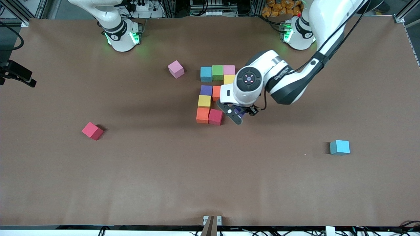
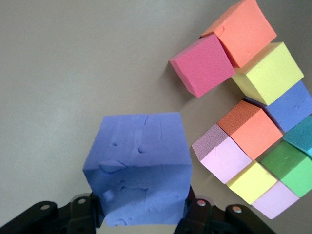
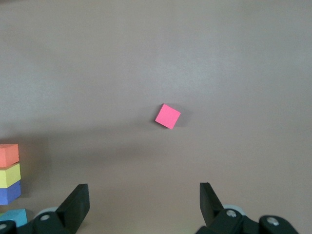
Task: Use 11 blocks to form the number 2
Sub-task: 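Lower the purple cube beside the pink cube at the figure's base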
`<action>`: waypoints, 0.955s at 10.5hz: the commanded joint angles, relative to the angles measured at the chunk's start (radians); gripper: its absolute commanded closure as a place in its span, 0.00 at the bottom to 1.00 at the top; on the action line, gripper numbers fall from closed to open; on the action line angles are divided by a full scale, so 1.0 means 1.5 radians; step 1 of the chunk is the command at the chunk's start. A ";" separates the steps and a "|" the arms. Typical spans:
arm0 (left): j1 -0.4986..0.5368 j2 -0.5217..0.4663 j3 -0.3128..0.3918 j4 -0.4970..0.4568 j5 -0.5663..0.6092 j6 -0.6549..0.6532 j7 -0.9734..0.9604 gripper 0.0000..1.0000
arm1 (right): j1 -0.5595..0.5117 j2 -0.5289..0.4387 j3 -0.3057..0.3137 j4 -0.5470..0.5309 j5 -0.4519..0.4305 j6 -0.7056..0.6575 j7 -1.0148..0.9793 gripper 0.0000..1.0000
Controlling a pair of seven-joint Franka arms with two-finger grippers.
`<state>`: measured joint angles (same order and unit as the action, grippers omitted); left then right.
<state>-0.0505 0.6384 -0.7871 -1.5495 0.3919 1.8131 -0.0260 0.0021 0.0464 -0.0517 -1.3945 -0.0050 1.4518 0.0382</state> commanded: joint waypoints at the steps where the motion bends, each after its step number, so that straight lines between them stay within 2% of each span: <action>1: -0.025 0.028 0.019 0.023 0.025 -0.001 0.052 1.00 | -0.010 0.013 0.010 0.018 -0.009 -0.001 0.010 0.00; 3: -0.036 0.036 0.027 0.024 0.026 0.000 0.126 1.00 | -0.012 0.015 0.008 0.018 -0.009 0.013 0.004 0.00; 5: -0.067 0.040 0.048 0.026 0.027 0.011 0.129 1.00 | -0.012 0.015 0.008 0.017 -0.006 0.020 0.004 0.00; 6: -0.100 0.040 0.079 0.032 0.027 0.011 0.142 1.00 | -0.009 0.015 0.008 0.017 -0.006 0.020 0.009 0.00; 8: -0.178 0.039 0.173 0.053 0.027 0.011 0.268 1.00 | -0.010 0.014 0.008 0.016 -0.001 0.018 0.011 0.00; 9: -0.200 0.037 0.204 0.058 0.026 0.011 0.308 1.00 | -0.010 0.015 0.008 0.014 0.000 0.018 0.012 0.00; 10: -0.205 0.039 0.208 0.061 0.026 0.011 0.314 1.00 | -0.009 0.015 0.008 0.014 -0.001 0.018 0.012 0.00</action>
<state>-0.3281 0.6886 -0.5062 -1.4917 0.4124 1.8365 0.3914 0.0018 0.0583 -0.0516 -1.3941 -0.0047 1.4874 0.0387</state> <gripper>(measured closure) 0.401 0.000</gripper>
